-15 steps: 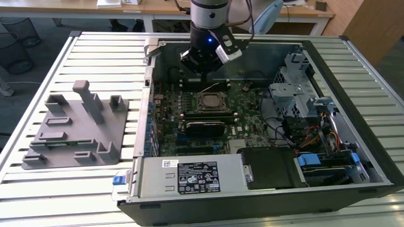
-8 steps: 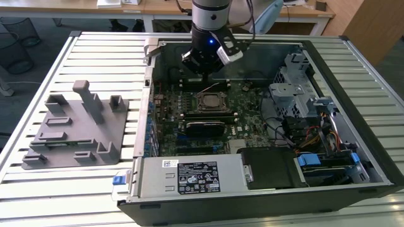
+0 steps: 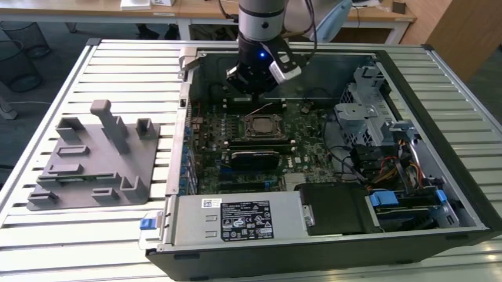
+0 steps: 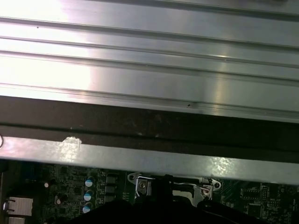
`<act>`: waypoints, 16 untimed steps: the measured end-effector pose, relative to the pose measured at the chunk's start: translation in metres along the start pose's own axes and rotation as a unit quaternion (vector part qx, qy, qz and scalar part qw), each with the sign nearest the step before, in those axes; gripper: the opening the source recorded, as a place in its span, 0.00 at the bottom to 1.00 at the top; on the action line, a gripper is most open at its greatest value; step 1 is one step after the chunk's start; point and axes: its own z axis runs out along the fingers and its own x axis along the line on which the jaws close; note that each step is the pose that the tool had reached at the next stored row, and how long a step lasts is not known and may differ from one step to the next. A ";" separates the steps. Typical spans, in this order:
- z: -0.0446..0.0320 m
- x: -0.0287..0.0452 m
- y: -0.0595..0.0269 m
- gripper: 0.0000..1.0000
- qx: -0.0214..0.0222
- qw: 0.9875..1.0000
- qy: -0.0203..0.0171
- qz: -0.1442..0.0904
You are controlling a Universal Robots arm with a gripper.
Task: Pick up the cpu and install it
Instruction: 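Install the first cpu locking lever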
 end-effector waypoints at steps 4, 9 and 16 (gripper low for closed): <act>0.0021 -0.0002 -0.0001 0.11 0.000 1.000 0.000 0.000; 0.0059 -0.0030 -0.0004 0.11 0.000 1.000 0.000 0.001; 0.0079 -0.0089 -0.0009 0.11 0.000 1.000 0.000 0.001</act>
